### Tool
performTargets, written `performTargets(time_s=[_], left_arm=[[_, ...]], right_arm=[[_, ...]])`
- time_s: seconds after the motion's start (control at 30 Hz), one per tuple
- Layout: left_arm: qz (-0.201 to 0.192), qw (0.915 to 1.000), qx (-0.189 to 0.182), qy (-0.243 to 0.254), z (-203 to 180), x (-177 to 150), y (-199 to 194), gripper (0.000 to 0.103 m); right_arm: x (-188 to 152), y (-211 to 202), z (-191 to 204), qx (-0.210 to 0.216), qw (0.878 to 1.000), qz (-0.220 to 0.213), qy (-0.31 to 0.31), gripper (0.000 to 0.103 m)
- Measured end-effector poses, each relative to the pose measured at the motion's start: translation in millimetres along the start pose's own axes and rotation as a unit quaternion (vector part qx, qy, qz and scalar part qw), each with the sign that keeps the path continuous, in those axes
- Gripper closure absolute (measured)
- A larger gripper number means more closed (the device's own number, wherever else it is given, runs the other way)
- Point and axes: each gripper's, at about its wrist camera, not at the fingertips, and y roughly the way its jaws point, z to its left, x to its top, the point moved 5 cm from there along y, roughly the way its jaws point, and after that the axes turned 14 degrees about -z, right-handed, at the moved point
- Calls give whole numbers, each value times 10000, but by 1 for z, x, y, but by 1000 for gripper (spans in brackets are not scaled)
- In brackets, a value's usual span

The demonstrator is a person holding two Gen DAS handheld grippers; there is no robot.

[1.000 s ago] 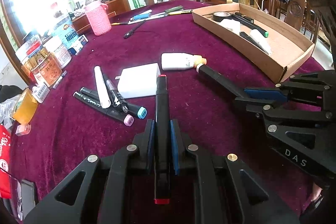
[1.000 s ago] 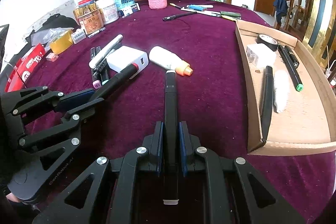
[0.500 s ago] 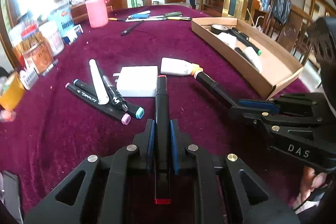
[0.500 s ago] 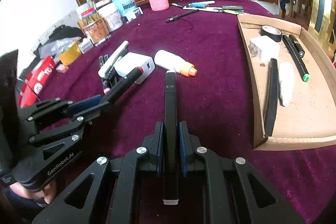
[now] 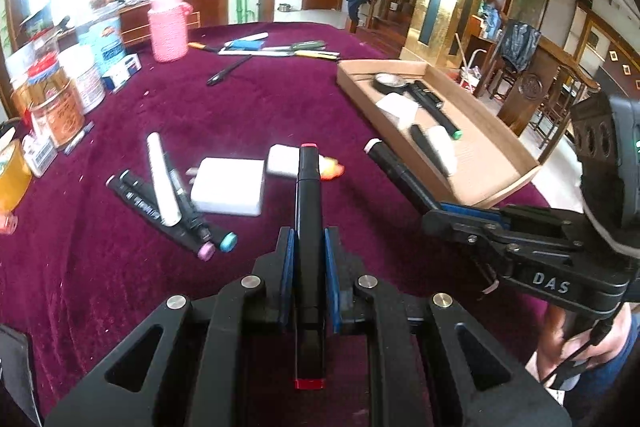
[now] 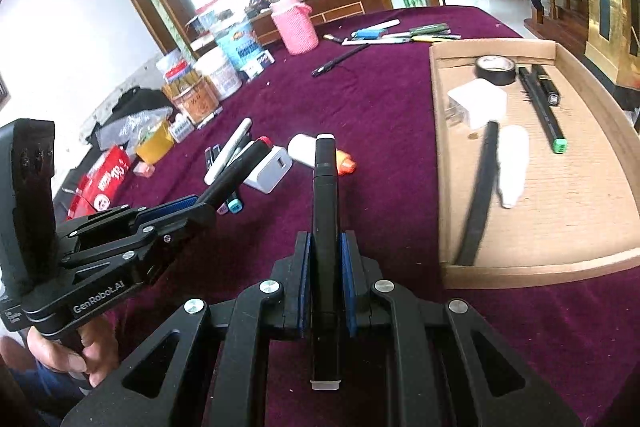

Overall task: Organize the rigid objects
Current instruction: 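Carry both black markers into the cardboard box and open both tools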

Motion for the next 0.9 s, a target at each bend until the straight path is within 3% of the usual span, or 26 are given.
performTargets(time_s=[0.23,0.47,0.67,0.9], left_arm=[[-62,9996,-228,165,-42,27,8,91],[-25,9977,-616,289,-96,52,28,91],[202,9955,-860,336,-138,61,60,91],[716,9912,-1066,-323,-159,60,114,91]], right_arm=[[15,-25,-32,-49,9992,-321,248,90],[44,-62,-83,-496,9956,-662,434,90],[62,-71,-125,-903,9923,-626,571,90],[68,-54,-163,-1125,9892,-359,872,90]])
